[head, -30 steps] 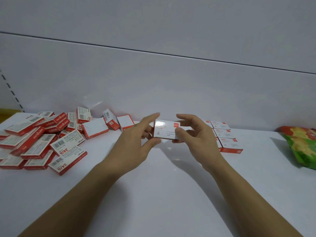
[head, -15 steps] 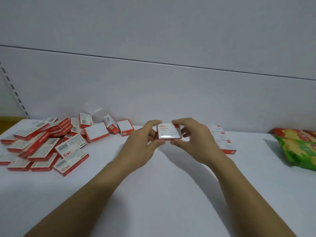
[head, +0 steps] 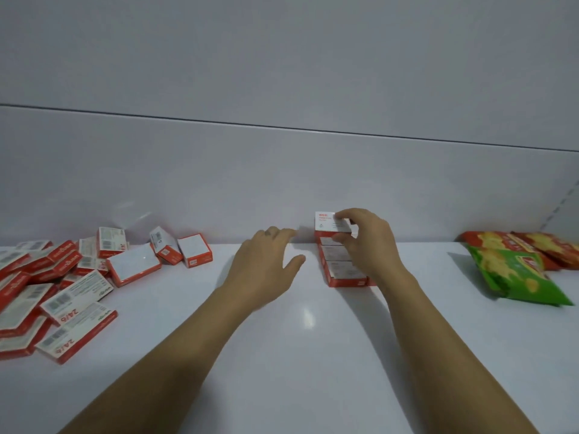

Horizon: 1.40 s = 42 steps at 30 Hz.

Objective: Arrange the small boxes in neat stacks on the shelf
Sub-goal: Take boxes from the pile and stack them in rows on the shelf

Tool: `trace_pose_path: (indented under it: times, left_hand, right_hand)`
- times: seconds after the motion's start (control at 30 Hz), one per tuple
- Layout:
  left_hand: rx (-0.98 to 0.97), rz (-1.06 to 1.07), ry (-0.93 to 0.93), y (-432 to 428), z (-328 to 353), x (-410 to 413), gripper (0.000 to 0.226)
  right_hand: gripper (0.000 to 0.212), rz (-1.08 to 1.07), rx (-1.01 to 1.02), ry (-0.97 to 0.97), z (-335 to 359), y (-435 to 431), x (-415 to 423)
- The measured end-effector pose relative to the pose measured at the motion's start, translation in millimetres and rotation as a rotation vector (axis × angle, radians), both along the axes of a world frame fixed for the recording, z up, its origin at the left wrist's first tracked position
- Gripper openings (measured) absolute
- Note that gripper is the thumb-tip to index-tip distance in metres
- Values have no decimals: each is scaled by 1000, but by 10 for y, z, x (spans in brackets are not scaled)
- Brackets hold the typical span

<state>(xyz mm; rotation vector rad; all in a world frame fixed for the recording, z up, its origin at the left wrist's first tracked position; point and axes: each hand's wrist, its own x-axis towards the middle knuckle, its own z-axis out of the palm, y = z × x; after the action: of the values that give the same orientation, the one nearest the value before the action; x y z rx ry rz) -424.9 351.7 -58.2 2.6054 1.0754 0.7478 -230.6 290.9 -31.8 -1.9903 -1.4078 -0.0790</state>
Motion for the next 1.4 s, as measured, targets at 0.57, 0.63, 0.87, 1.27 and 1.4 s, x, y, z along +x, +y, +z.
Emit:
trace_pose_path:
  times: [0.57,0.63,0.87,1.27,1.4]
  left_hand:
    - [187,-77,6,108,-244,-50,29]
    - [168,-75,18,120,-242,-67,27]
    - [134,-77,50,103,-239,-88,32]
    - [125,-61,134,120,-210,-119,42]
    - [151,-57,139,117,-98,-151,43]
  right_hand:
    - [22,-114,-67,5,-344,194,272]
    - [22,-101,-61,11,-349,194,253]
    - [22,-126,-69,-2,-350,183,205]
    - [44,-134,-145,-53,-287,88,99]
    - [55,-104,-90,-32,-200,16,-47]
